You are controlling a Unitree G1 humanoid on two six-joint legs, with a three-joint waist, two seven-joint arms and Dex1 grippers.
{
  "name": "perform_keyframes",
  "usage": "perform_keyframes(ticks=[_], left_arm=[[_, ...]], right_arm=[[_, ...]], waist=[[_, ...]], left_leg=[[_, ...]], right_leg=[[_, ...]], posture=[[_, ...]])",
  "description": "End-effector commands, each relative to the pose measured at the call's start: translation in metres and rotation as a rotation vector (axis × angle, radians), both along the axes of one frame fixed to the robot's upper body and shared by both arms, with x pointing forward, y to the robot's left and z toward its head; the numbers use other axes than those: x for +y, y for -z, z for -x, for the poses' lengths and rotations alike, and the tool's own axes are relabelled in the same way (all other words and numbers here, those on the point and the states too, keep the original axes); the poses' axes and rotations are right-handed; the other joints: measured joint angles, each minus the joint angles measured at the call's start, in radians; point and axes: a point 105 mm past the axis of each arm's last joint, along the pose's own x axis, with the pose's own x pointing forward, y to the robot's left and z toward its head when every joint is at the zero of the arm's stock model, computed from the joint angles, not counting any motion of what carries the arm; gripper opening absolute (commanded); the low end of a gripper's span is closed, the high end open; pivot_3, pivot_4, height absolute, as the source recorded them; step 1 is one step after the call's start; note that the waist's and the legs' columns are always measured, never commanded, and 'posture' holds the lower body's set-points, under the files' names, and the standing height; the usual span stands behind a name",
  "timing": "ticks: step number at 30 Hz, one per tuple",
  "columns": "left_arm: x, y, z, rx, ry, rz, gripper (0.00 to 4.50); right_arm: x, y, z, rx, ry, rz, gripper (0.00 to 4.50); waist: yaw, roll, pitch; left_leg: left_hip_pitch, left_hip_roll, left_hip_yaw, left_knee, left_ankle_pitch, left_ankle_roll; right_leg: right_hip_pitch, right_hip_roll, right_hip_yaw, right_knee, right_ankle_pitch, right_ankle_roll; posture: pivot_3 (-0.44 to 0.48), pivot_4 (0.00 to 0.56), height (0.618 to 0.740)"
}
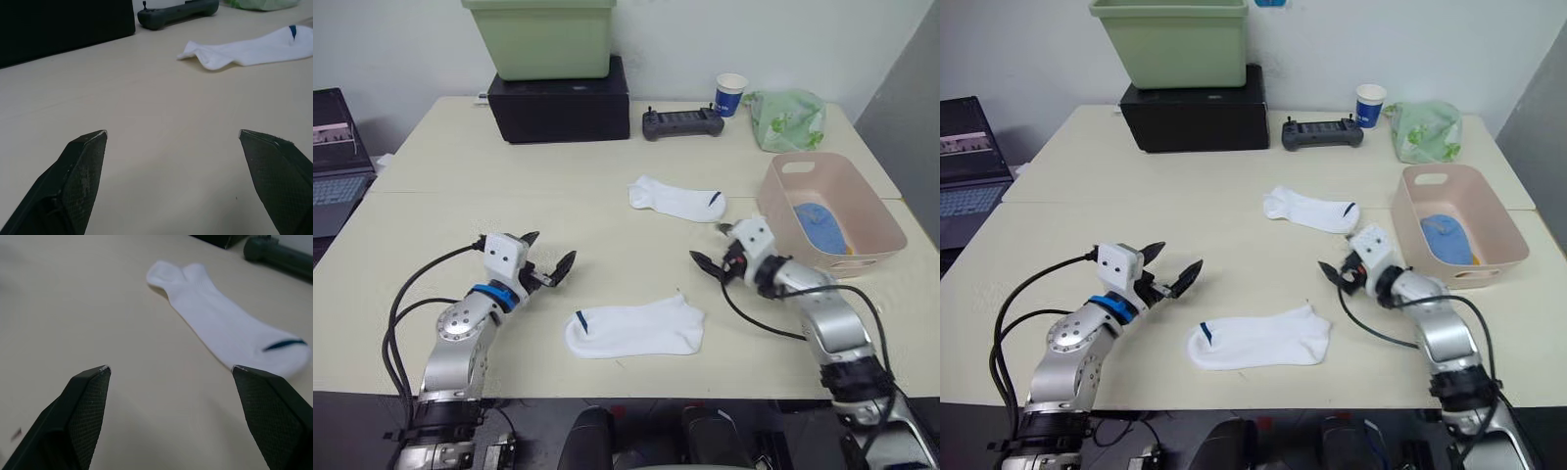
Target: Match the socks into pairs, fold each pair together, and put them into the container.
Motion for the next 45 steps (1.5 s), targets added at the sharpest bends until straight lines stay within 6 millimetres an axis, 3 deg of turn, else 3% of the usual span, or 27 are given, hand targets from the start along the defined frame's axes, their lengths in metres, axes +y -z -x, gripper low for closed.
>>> perform_keyframes(ticks=[1,3,7,11,16,20,29,32,42,45], left_arm=[[0.020,-0.019,-0.002,-0.046,-0.039,-0.011,4.48],[0.030,-0.021,-0.002,-0.044,-0.055,-0.004,4.48],[0.021,-0.023,0.001,-0.055,-0.034,-0.025,4.48],[-0.021,-0.043,0.020,-0.068,0.134,-0.015,4.48],[-0.039,-0.050,0.025,-0.071,0.191,-0.020,4.48],[-0.048,-0.048,0.029,-0.055,0.226,-0.004,4.48],[-0.040,-0.046,0.031,-0.083,0.147,-0.002,4.48],[-0.038,-0.045,0.035,-0.085,0.131,0.001,4.50],[-0.043,-0.042,0.039,-0.087,0.107,0.024,4.50],[-0.043,-0.041,0.037,-0.085,0.107,0.021,4.50]], right_arm=[[0.018,-0.007,-0.013,-0.042,0.005,0.033,4.24],[0.032,-0.007,-0.020,-0.058,0.002,0.055,4.24],[0.040,-0.005,-0.037,-0.048,0.026,0.055,4.24],[0.040,-0.001,-0.072,-0.005,0.097,0.069,4.24],[0.042,-0.006,-0.097,0.026,0.135,0.072,4.24],[0.052,-0.009,-0.100,0.030,0.091,0.118,4.24],[0.064,0.002,-0.098,0.098,0.085,0.134,4.24],[0.061,0.007,-0.100,0.164,0.138,0.076,3.68],[0.034,0.006,-0.107,0.250,0.290,-0.034,0.01],[0.033,0.006,-0.107,0.243,0.263,-0.019,0.01]], waist=[[-0.001,0.000,0.000],[0.001,0.000,0.000],[0.007,0.000,0.000],[0.007,0.000,0.000],[0.002,0.000,0.000],[-0.006,0.000,0.000],[-0.016,0.000,0.000],[-0.016,0.000,0.000],[-0.011,0.000,0.000],[-0.012,0.000,0.000]], left_leg=[[0.000,0.000,0.000,0.000,0.000,0.000],[0.000,0.000,0.000,0.000,0.000,0.000],[-0.001,0.000,-0.001,-0.001,0.000,0.000],[-0.003,0.000,0.002,0.000,0.000,0.000],[-0.001,-0.001,0.001,-0.001,0.000,0.000],[-0.002,0.000,0.002,-0.001,0.000,0.000],[-0.002,0.001,0.002,-0.001,0.000,0.000],[-0.002,0.001,0.002,-0.001,0.000,0.000],[-0.002,0.000,0.002,-0.001,0.000,0.000],[-0.002,0.000,0.002,-0.001,0.000,0.000]], right_leg=[[0.000,0.000,0.000,0.000,0.000,0.000],[-0.001,0.000,0.000,0.000,0.000,0.000],[-0.001,0.000,-0.001,-0.001,0.000,0.000],[-0.002,-0.001,-0.001,-0.003,0.000,0.000],[-0.002,-0.002,0.000,-0.001,0.000,0.000],[-0.003,-0.001,0.000,-0.001,0.000,0.000],[-0.004,-0.001,0.001,0.001,0.000,0.000],[-0.004,-0.001,0.002,0.002,0.000,0.000],[-0.004,-0.002,0.002,0.002,0.000,0.000],[-0.004,-0.001,0.002,0.002,0.000,0.000]], posture=[[0.000,0.150,0.740],[0.000,0.150,0.740],[0.000,0.150,0.740],[0.000,0.150,0.740],[0.000,0.150,0.740],[0.000,0.150,0.740],[0.000,0.150,0.740],[0.000,0.150,0.740],[0.000,0.150,0.740],[0.000,0.150,0.740]])
